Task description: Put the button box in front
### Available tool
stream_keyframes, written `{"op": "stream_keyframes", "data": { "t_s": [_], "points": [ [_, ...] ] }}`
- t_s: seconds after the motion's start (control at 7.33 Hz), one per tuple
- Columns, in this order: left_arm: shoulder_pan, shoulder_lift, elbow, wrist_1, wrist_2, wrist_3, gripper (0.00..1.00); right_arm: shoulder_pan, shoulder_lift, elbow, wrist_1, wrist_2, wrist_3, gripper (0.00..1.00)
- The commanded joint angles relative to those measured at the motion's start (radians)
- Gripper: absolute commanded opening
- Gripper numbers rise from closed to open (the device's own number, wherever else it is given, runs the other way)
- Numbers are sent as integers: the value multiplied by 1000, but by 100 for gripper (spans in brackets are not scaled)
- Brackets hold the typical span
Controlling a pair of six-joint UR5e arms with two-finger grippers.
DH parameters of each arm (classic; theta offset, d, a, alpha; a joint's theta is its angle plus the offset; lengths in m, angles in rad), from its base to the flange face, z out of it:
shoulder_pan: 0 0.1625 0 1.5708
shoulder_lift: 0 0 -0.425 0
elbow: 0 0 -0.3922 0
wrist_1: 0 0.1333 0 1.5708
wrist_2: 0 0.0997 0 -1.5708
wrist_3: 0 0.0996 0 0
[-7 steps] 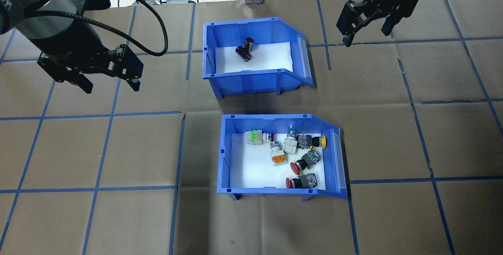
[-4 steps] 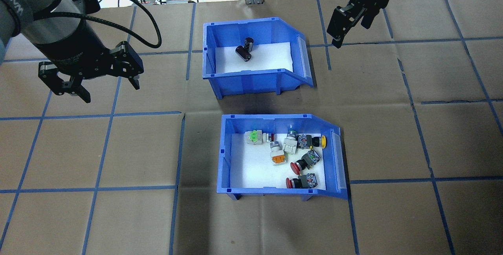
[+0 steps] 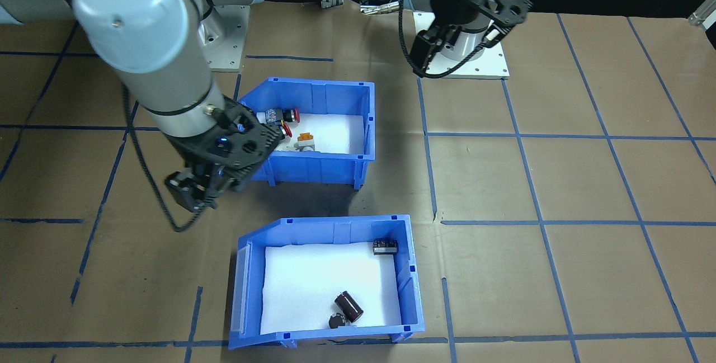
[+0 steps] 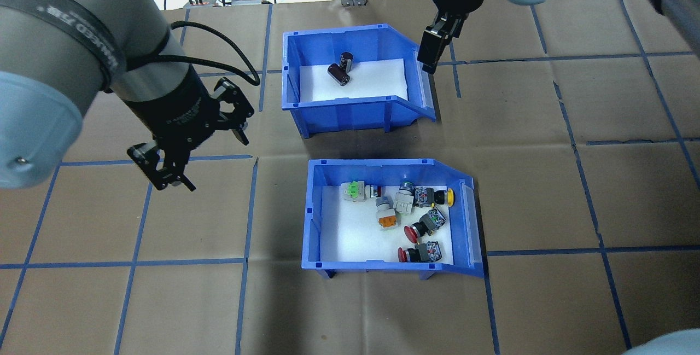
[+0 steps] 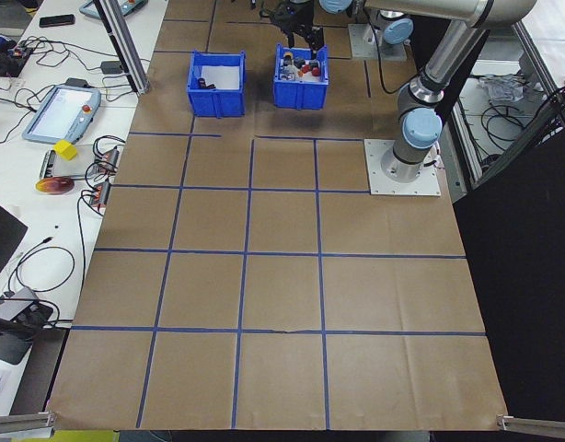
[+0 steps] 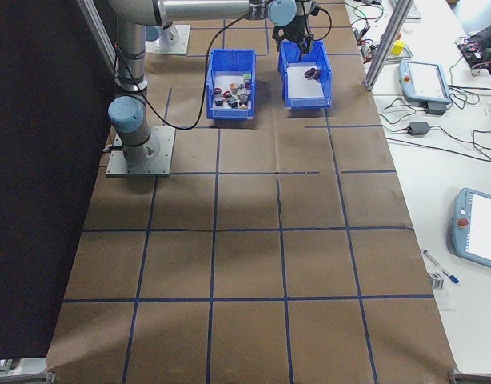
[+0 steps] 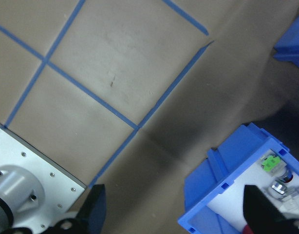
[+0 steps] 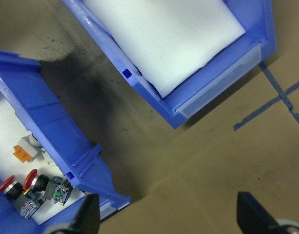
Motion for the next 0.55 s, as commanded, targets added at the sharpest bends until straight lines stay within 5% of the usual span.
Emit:
{"op": "stream_keyframes", "data": {
  "t_s": [0.0, 0.41],
  "points": [
    [-98, 9, -121, 86, -67, -356, 99, 105, 66, -22, -66, -11, -65, 100],
    [-254, -2, -341, 440, -71, -708, 96, 214, 207, -150, -85, -61, -105, 100]
  ]
}}
